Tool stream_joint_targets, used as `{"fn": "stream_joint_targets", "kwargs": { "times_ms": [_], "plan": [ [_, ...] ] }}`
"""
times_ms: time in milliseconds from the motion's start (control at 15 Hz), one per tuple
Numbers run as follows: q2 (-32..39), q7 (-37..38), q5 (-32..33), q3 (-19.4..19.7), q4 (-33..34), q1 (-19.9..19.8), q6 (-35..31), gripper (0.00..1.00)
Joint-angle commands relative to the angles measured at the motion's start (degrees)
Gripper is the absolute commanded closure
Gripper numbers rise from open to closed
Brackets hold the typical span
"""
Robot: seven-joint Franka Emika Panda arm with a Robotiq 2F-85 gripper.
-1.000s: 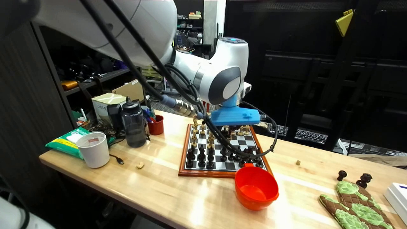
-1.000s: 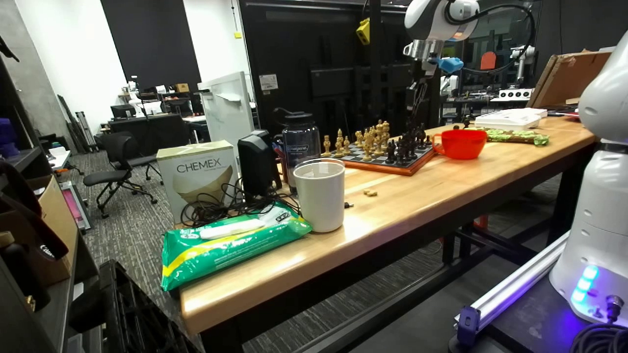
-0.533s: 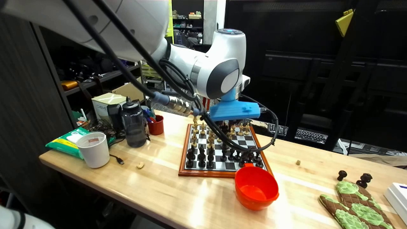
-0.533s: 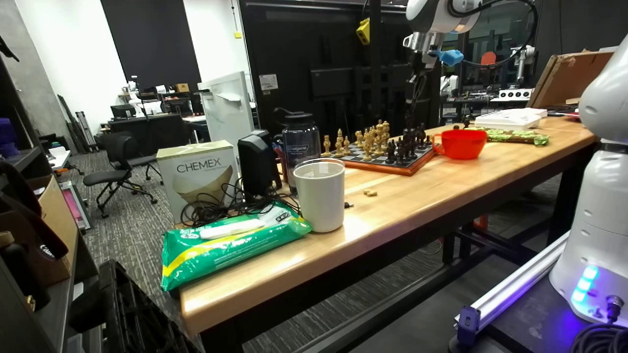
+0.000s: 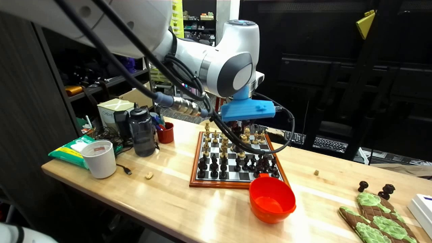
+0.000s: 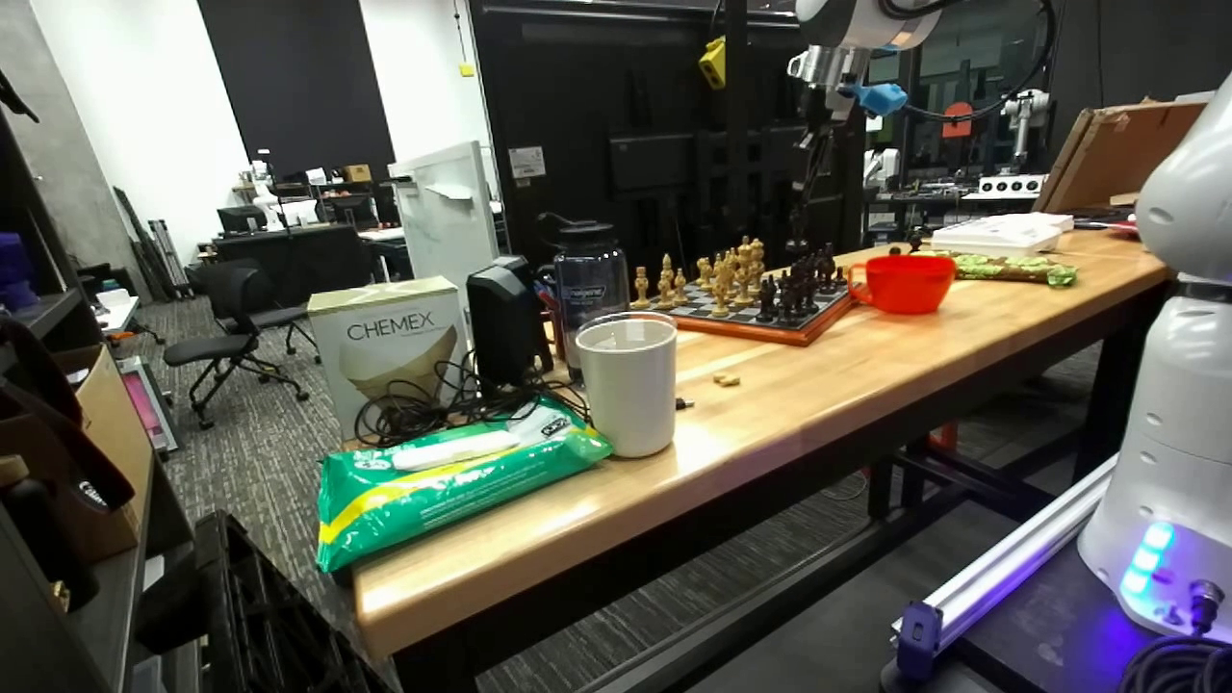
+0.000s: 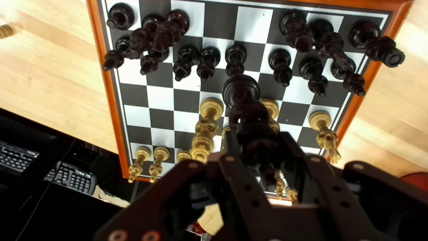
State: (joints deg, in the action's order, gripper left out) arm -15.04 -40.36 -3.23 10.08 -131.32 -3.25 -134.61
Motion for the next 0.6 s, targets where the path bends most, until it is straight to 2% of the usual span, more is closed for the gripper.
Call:
{"fn": "stream_joint_targets", "kwargs": {
  "times_ms": [0,533],
  "plan": [
    [1.18,0.47,0.47,0.04,3.33,0.44,3.53,0.92],
    [6.56,-0.05,0.07,-0.40,9.61,0.36,8.29,0.92]
  ]
}}
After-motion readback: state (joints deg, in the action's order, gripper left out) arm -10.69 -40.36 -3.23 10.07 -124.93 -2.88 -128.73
